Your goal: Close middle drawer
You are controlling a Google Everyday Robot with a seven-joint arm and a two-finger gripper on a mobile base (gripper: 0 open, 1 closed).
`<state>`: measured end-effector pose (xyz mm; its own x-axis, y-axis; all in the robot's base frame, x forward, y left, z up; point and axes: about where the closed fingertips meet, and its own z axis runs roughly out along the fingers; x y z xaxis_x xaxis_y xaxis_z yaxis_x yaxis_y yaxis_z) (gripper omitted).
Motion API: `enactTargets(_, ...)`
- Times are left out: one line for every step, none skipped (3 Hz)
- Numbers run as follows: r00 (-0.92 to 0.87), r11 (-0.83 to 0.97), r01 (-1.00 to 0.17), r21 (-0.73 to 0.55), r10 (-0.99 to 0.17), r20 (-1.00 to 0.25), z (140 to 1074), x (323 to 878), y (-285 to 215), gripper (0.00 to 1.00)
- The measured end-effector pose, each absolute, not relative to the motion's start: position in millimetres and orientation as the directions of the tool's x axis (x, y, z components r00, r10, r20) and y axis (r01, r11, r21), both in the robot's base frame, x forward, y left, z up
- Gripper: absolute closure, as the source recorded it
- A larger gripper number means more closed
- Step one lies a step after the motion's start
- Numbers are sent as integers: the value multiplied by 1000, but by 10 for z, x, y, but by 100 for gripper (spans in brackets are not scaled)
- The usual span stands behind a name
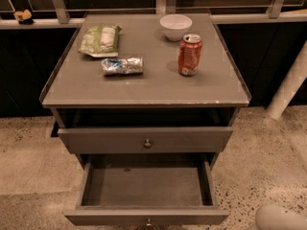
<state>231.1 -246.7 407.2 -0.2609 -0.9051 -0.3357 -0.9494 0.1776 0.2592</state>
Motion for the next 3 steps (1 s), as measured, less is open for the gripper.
enactTargets(-230, 167, -966, 196, -902, -366, 4125, 2398, -2415, 0)
enactTargets(-272, 202, -958, 205, -868, -416, 4079, 2465, -2479, 0)
enactTargets(-334, 228, -937, 263, -804, -491, 3961, 2632, -2585, 0)
